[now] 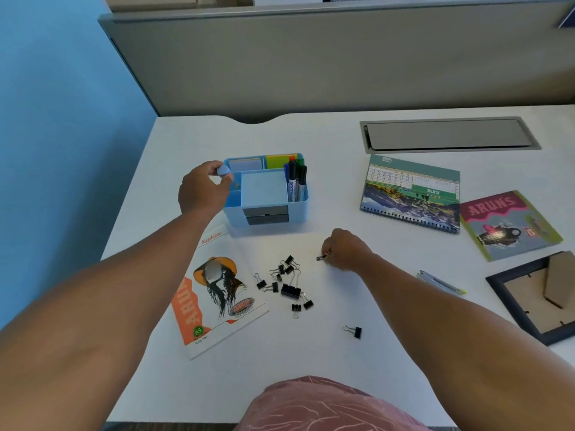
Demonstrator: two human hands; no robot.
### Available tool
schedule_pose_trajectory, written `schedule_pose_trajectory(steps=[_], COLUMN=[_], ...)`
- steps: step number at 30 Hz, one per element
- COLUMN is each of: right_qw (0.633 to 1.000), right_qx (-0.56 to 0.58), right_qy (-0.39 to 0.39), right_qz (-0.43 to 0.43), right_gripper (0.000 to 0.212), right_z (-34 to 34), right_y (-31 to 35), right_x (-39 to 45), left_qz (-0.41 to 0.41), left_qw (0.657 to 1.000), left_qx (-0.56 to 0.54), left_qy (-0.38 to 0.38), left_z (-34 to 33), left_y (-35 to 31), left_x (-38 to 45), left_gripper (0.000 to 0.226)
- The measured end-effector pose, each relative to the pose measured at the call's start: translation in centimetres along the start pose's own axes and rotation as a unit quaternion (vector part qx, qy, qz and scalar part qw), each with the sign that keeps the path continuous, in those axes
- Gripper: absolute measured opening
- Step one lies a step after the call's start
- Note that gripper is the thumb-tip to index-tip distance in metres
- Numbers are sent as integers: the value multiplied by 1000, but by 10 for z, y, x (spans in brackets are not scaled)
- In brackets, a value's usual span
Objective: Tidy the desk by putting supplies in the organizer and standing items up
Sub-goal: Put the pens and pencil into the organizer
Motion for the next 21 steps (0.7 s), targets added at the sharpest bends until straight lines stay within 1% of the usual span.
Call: schedule_pose_trajectory(steps=[8, 15, 18, 21], right_qw=[1000, 1000, 1000, 999], right_qx=[0, -4, -1, 26], right_qy=[11, -3, -10, -19], right_qz=[-7, -7, -4, -3], right_gripper=[24, 24, 25, 24], right_z=[1, -1, -1, 1], right_y=[1, 4, 4, 7], right_x=[2, 4, 5, 7], left_qz=[-19, -16, -9, 3], left_qw=[995, 989, 990, 996], left_qx=[58, 89, 83, 53], left_qy=[75, 120, 113, 75], left_z=[-8, -15, -16, -14], left_y=[8, 13, 15, 15], left_x=[11, 12, 11, 8], left_gripper=[35, 36, 34, 29])
Point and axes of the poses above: each hand's wrist, its own x-axis towards the middle knuckle, its own z-axis out of the back of the hand, y = z × x, the point moved 2 cm from there along x, towards the middle knuckle, and after that the axes turned 12 degrees about -z, right-handed, at the moved point
